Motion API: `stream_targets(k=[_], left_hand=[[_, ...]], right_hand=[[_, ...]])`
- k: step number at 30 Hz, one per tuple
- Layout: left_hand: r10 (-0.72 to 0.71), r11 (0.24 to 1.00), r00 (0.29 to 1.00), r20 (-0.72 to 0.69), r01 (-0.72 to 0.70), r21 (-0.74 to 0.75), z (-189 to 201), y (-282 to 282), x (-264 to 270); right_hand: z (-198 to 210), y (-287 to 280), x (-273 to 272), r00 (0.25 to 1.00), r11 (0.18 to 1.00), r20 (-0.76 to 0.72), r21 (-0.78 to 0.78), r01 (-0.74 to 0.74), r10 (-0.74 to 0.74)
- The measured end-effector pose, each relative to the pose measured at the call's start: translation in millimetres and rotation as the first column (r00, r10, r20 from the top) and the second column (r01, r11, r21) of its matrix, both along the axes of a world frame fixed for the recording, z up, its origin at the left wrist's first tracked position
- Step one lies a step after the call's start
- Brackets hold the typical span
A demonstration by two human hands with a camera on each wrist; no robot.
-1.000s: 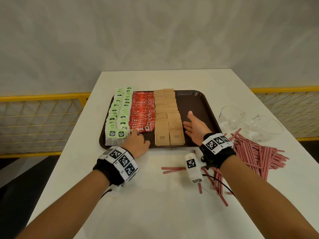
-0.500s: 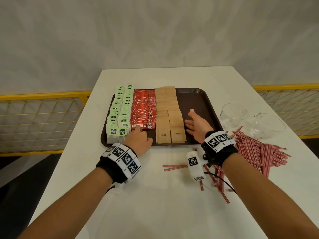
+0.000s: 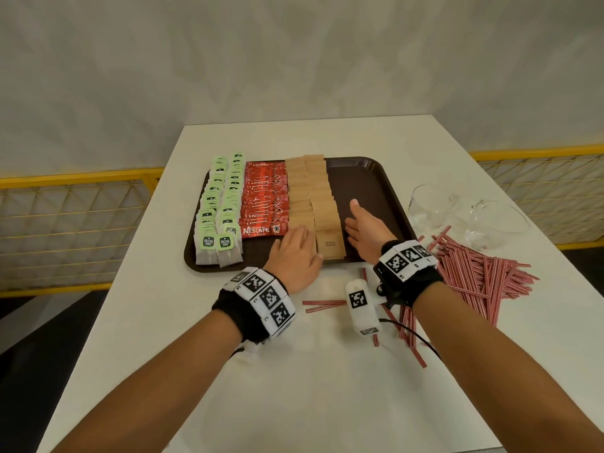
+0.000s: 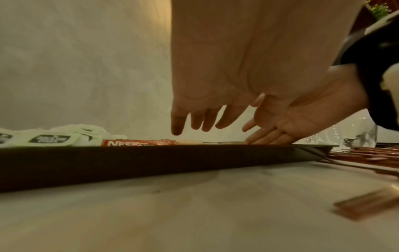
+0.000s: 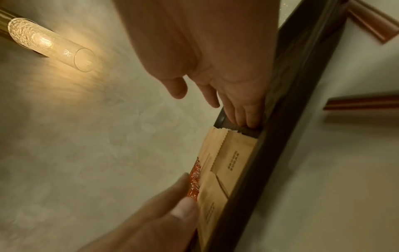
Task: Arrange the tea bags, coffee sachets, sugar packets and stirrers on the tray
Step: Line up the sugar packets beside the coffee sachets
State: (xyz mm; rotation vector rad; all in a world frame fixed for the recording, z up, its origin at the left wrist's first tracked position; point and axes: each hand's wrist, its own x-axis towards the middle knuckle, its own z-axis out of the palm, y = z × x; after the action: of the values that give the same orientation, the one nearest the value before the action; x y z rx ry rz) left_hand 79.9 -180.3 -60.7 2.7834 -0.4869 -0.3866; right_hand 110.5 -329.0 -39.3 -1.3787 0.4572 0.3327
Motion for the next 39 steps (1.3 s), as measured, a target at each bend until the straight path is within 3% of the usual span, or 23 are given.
stream_targets(k=[3, 6, 9, 12, 15, 19, 24, 26, 29, 34, 39], left_hand=[[0.011, 0.995, 0.993, -0.12, 0.001, 0.102, -6, -6, -1], [-0.005, 0.992, 0.989, -0.148, 0.023, 0.124, -7, -6, -1], [0.007, 0.995, 0.987, -0.16, 0.009, 0.098, -4, 0, 0], [0.091, 0.991, 0.984, -0.151, -0.075, 0.109, 2, 10, 1], [0.195, 0.976, 0.974, -0.118, -0.18, 0.126, 3, 23, 1], [0.259, 0.954, 0.954, -0.153, -0.228, 0.196, -4, 37, 3], [0.266, 0.945, 0.951, -0.16, -0.224, 0.237, -9, 39, 4], [0.261, 0.946, 0.953, -0.153, -0.221, 0.235, -9, 39, 4], [0.259, 0.947, 0.956, -0.141, -0.222, 0.23, -10, 39, 4], [0.27, 0.945, 0.955, -0.123, -0.238, 0.225, -10, 36, 6], [0.273, 0.943, 0.956, -0.103, -0.245, 0.227, -12, 37, 6]], right_hand=[[-1, 1, -4, 0.998, 0.998, 0.003, -0.015, -0.059, 0.059], [-2, 1, -6, 0.993, 0.989, 0.033, -0.103, -0.11, 0.114], [4, 6, 4, 0.963, 0.895, 0.106, -0.406, -0.186, 0.248], [23, 22, 23, 0.861, 0.64, 0.067, -0.699, -0.319, 0.504], [36, 51, 47, 0.737, 0.381, -0.067, -0.822, -0.423, 0.673], [26, 89, 78, 0.637, 0.082, -0.26, -0.886, -0.456, 0.726], [-12, 102, 119, 0.6, -0.219, -0.447, -0.883, -0.416, 0.664], [-29, 103, 138, 0.583, -0.243, -0.465, -0.875, -0.42, 0.666], [-4, 106, 111, 0.562, -0.289, -0.471, -0.876, -0.386, 0.68], [-8, 106, 103, 0.592, -0.215, -0.416, -0.899, -0.381, 0.69], [-14, 109, 98, 0.597, -0.228, -0.408, -0.906, -0.356, 0.691]])
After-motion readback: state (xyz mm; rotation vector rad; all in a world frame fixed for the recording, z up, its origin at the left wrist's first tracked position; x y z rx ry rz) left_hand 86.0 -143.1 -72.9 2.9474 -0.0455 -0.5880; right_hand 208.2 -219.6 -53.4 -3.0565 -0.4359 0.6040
